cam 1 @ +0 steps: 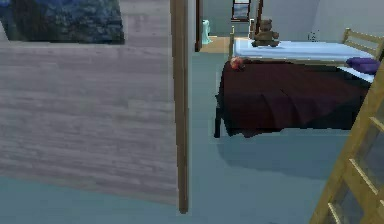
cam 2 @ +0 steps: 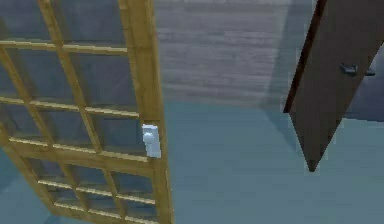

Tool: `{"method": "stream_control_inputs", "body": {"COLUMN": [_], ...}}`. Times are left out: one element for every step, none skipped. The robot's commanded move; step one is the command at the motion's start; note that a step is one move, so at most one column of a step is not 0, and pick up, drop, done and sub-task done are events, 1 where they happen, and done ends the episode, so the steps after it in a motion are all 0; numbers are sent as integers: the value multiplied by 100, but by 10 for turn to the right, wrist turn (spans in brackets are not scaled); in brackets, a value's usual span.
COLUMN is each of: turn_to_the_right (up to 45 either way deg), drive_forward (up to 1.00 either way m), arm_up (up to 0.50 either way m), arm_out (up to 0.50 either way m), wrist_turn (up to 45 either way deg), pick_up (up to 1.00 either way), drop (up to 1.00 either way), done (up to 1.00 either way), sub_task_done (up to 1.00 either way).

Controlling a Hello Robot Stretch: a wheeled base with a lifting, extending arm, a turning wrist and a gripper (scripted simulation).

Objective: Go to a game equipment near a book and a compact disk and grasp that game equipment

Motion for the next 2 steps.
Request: {"method": "stream_control_inputs", "body": {"turn_to_the_right": [0, 330], "drive_forward": [55, 0], "arm_up": [0, 0], "arm_out": [0, 0], "wrist_turn": [0, 0], "pick_up": [0, 0], "drop": [0, 0], "done": [0, 0], "sub_task_done": [0, 0]}}
